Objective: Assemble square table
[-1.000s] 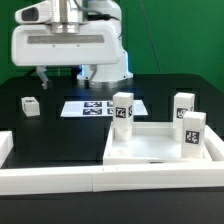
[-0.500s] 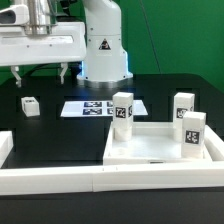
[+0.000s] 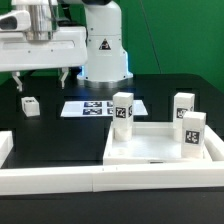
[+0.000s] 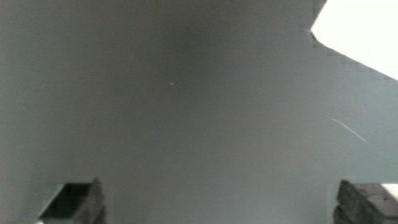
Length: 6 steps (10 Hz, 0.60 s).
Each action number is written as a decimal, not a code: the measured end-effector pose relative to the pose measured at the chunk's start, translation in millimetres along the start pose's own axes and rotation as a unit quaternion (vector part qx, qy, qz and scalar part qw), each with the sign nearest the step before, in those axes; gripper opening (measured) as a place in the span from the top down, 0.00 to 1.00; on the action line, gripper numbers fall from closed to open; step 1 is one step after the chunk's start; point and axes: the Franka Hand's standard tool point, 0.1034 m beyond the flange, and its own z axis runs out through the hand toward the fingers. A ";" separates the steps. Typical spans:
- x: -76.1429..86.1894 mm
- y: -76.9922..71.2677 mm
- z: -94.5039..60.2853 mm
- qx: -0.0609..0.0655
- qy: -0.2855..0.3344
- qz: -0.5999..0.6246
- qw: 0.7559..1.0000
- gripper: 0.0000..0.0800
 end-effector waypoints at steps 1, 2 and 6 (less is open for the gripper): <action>-4.6 2.6 6.6 0.011 -0.059 0.007 0.998 0.19; -12.4 11.9 14.4 0.019 -0.101 0.013 0.995 0.19; -16.8 8.9 24.9 0.039 -0.210 0.003 0.977 0.19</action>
Offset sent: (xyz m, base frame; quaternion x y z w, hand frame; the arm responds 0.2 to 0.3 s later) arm 0.0000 0.0000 0.0000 0.0000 -0.1938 0.0000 0.9810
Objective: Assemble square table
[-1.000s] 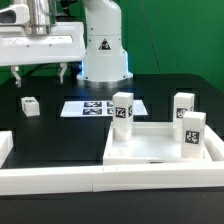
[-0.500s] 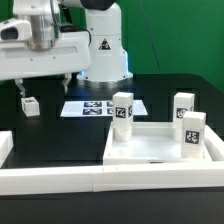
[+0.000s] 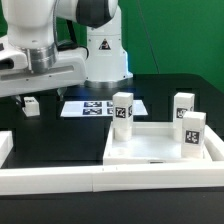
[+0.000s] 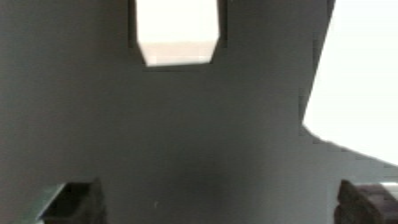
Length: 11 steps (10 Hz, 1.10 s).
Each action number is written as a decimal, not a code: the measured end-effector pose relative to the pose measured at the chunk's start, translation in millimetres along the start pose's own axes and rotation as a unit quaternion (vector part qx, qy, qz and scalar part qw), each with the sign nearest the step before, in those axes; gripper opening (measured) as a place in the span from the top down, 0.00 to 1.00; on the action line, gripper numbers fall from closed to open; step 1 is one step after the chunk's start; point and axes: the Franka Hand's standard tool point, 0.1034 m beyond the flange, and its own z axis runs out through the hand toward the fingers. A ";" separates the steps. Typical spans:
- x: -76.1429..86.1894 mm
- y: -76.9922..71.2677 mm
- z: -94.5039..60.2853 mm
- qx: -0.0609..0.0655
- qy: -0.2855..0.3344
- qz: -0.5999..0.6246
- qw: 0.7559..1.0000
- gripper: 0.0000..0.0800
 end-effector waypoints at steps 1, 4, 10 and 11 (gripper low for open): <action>-6.8 5.5 6.4 0.003 -0.038 -0.005 0.999 0.19; -27.4 19.3 18.5 0.016 -0.116 0.001 0.993 0.19; -37.1 6.3 40.3 0.013 -0.157 0.024 0.987 0.19; -42.3 3.7 48.1 0.014 -0.158 0.024 0.987 0.19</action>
Offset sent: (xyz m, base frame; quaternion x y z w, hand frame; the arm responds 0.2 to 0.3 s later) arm -0.0171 -0.0380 0.0046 0.0196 -0.1949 0.0080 0.9806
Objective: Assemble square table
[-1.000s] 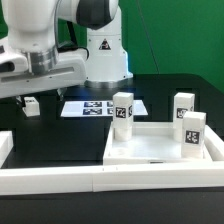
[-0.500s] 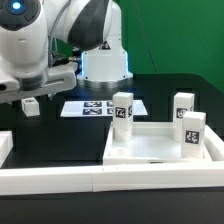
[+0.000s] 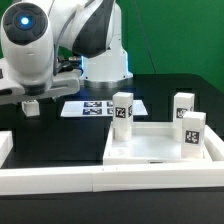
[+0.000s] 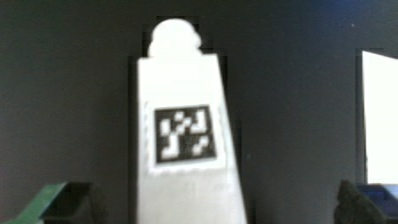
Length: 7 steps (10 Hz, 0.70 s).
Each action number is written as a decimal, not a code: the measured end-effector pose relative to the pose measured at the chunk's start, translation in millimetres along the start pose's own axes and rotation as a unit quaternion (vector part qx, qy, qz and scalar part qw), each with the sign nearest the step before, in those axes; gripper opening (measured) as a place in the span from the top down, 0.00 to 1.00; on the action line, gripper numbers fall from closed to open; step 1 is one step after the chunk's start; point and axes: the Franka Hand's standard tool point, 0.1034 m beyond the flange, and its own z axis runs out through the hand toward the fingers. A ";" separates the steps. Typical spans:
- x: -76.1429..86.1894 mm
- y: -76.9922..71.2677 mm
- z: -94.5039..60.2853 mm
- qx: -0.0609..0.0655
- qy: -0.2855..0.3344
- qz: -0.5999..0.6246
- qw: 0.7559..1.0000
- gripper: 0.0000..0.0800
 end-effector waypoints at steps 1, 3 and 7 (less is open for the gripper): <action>-1.3 1.1 7.0 0.000 0.003 0.001 1.000 0.19; -0.6 4.8 9.6 -0.002 0.010 -0.005 1.000 0.19; -0.8 5.1 9.8 -0.002 0.010 -0.005 1.000 0.55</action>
Offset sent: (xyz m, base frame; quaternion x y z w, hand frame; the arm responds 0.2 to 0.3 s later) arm 0.0000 0.0000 0.0000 0.0000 0.0000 0.0000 1.0000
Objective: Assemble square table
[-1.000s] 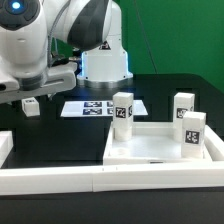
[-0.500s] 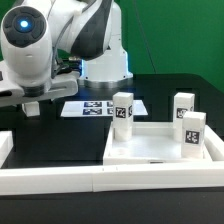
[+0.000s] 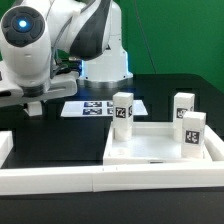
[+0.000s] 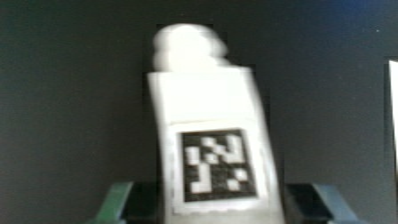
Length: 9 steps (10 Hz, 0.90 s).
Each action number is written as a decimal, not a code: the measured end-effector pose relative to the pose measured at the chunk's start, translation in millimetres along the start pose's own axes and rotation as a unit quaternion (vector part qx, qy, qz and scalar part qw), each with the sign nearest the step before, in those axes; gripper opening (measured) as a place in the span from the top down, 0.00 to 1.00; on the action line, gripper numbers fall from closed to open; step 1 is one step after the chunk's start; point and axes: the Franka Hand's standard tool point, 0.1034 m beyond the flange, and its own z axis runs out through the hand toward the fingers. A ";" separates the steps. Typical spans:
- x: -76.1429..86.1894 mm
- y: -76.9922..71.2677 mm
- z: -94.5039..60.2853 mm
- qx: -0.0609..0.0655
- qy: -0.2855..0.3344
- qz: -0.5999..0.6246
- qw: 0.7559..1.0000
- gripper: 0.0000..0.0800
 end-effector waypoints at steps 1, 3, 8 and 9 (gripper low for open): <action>0.0 0.1 0.0 0.000 0.000 0.000 1.000 0.64; 0.0 0.1 0.0 0.000 0.000 0.000 1.000 0.64; 0.2 0.5 -2.0 0.000 0.001 0.000 1.000 0.64; -4.4 -1.1 -17.4 0.009 -0.002 -0.008 1.000 0.64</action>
Offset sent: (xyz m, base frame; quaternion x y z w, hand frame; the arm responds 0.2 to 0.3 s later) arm 0.0000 0.0000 0.0000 0.0000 0.0000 0.0000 1.0000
